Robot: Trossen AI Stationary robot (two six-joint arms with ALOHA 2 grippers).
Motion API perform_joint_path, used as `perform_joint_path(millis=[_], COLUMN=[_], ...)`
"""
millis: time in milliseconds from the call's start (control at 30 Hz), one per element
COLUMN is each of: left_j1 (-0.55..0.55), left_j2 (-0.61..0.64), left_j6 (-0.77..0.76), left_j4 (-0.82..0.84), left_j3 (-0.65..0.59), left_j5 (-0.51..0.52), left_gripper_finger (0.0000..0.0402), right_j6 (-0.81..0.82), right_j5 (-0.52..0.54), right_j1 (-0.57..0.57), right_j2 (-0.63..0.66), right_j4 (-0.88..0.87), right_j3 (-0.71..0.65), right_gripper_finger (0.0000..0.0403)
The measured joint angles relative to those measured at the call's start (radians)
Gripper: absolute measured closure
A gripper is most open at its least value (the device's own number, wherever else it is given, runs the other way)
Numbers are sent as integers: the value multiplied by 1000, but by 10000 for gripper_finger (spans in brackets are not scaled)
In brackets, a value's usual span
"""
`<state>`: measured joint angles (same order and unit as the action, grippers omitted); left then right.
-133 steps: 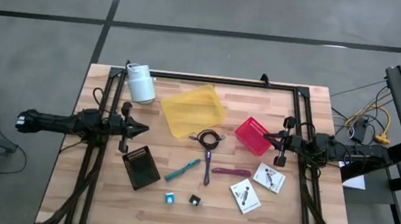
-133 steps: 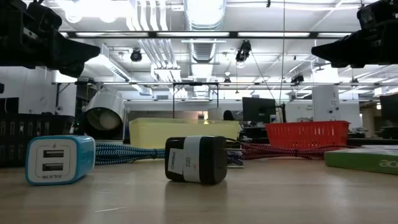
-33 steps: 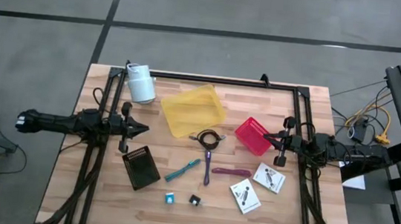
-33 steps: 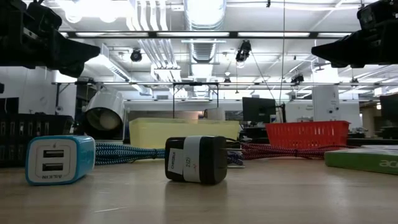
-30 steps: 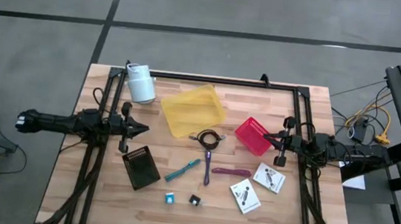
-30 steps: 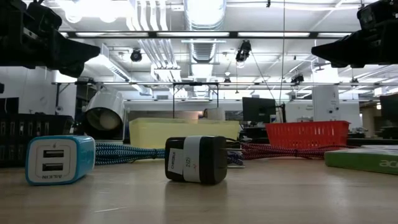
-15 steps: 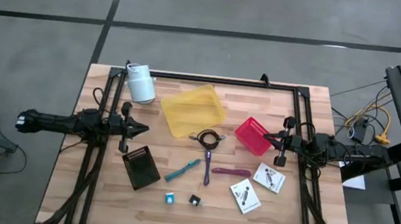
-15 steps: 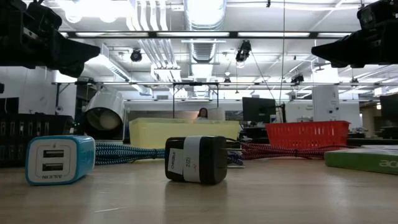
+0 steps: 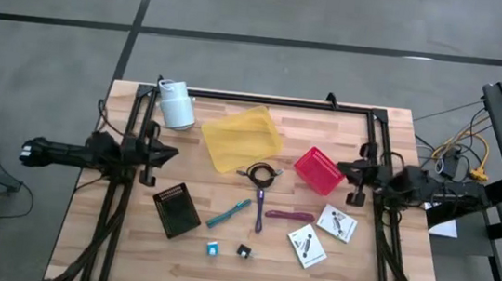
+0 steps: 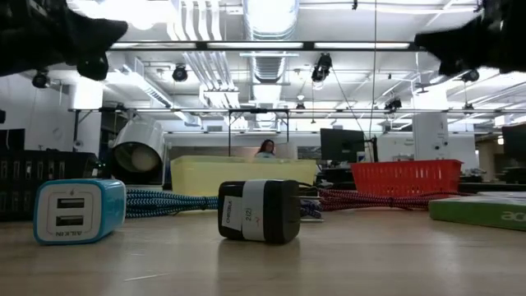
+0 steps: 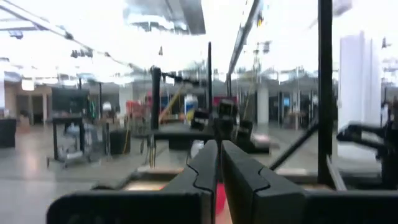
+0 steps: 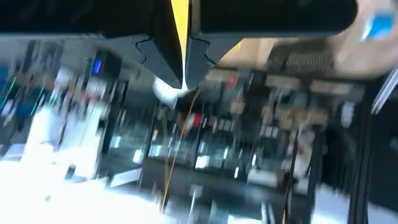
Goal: Pick and place items into bin
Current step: Put the top card reader box into the black bin
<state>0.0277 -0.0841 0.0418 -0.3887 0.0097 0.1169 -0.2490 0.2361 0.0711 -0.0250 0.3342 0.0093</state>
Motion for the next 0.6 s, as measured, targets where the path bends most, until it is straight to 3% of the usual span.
perform_joint_path(millis=[133,600], left_j1=[0,0], left_j2=[2,1], left_j6=[0,-9], left_j4=[-72,-102], left_j3=[0,0], left_j5=[0,0], left_gripper_finger=[395,395], right_j6=[-37,-19], right_j5=[-1,-2], right_j1=[0,1], right_j2=[0,-44], right_j4=[80,-1], right_j3=[1,0], right_gripper_finger=[394,394])
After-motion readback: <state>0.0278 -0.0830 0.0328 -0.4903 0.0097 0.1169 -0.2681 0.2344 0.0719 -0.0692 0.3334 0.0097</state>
